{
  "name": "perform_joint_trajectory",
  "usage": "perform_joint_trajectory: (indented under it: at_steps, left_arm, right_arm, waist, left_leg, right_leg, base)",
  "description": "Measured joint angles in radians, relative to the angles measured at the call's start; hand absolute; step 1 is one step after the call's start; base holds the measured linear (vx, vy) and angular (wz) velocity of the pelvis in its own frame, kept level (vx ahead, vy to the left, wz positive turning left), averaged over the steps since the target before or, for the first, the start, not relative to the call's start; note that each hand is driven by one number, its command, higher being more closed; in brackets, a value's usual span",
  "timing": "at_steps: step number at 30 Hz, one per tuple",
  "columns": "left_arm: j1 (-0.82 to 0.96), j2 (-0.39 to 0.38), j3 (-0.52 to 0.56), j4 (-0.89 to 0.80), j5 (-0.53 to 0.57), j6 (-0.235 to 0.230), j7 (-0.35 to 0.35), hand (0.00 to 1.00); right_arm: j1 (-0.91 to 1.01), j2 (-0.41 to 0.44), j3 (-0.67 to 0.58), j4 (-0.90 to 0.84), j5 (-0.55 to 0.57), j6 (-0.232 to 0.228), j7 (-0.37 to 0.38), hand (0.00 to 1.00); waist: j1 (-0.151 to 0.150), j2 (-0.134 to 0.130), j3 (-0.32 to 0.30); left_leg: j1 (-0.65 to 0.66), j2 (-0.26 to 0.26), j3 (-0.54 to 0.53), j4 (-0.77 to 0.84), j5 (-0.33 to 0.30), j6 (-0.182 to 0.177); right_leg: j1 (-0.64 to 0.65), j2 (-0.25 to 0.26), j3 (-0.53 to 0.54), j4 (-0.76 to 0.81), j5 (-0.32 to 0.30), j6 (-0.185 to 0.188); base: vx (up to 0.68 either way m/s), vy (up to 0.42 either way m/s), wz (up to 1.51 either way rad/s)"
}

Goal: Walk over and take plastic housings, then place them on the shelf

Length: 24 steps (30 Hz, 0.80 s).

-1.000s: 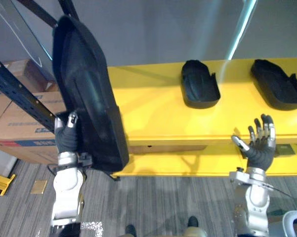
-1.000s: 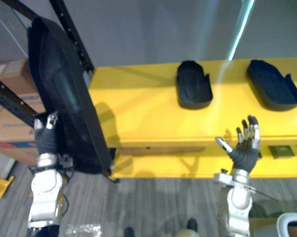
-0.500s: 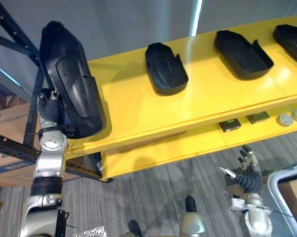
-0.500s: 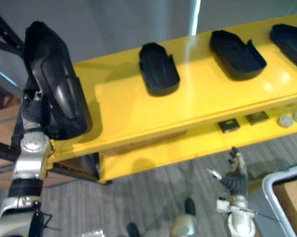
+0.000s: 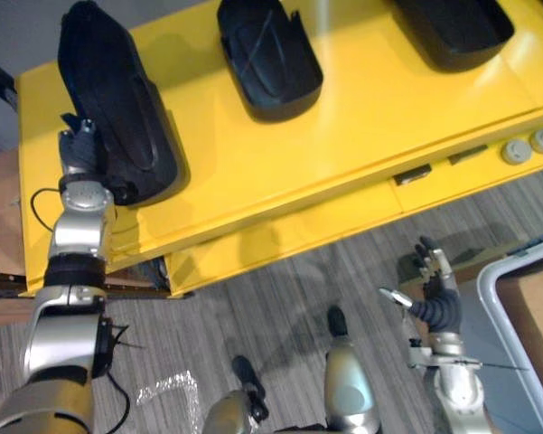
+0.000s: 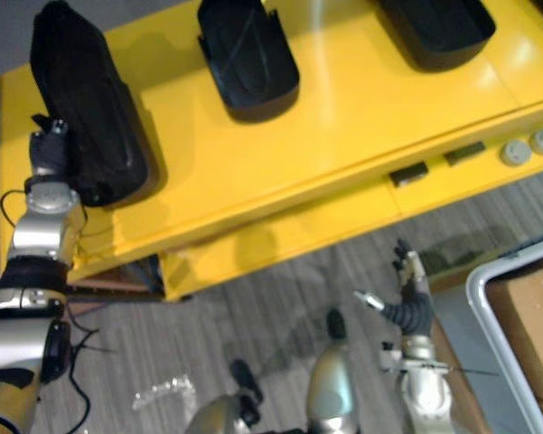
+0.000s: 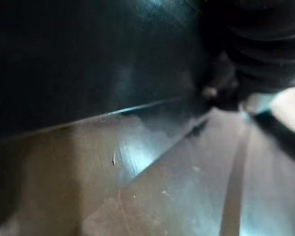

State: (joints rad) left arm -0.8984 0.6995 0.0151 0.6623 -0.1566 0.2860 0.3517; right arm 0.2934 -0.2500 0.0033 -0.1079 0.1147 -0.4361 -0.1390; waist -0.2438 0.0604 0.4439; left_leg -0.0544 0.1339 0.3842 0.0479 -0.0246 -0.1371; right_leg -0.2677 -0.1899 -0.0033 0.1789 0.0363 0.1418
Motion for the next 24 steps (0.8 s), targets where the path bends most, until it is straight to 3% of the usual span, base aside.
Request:
perform_joint_trajectory:
  at_steps: [3, 15, 16, 24]
  left_arm:
    - [-0.048, 0.019, -0.001, 0.019, 0.005, 0.018, 0.002, 1.0]
    - [-0.174, 0.104, -0.132, 0.092, 0.059, 0.074, 0.014, 1.0]
    - [-0.184, 0.116, -0.149, 0.098, 0.059, 0.082, 0.007, 0.0]
    - [-0.204, 0.121, -0.152, 0.109, 0.059, 0.087, -0.012, 0.0]
  right_arm:
    - [-0.012, -0.001, 0.023, -0.002, 0.001, -0.007, -0.026, 0.0]
    - [-0.04, -0.004, 0.08, 0.015, 0.033, -0.021, -0.105, 0.0]
    - [-0.04, -0.004, 0.08, 0.015, 0.033, -0.022, -0.106, 0.0]
    - [-0.043, -0.006, 0.114, 0.052, 0.04, -0.024, -0.126, 0.0]
  waist:
    - [0.002, -0.009, 0.031]
    - [0.009, -0.023, 0.044]
    - [0.009, -0.028, 0.047]
    - [0.01, -0.032, 0.049]
  left_leg:
    - [-0.013, 0.0, -0.002, 0.005, 0.0, 0.0]
    - [-0.076, 0.01, -0.021, 0.033, 0.0, 0.0]
    - [-0.074, 0.01, -0.02, 0.033, 0.0, 0.0]
    - [-0.074, 0.011, -0.02, 0.035, 0.0, 0.0]
  right_leg:
    - [-0.019, -0.001, 0.002, 0.029, -0.012, -0.001]
    - [-0.08, -0.001, -0.012, 0.071, -0.02, -0.003]
    - [-0.08, -0.001, -0.01, 0.073, -0.02, -0.003]
    - [-0.079, -0.001, -0.011, 0.073, -0.02, -0.003]
  base:
    - [-0.03, -0.007, 0.03]
    - [-0.01, -0.011, 0.06]
    - [0.0, 0.0, 0.0]
    - [0.0, 0.0, 0.0]
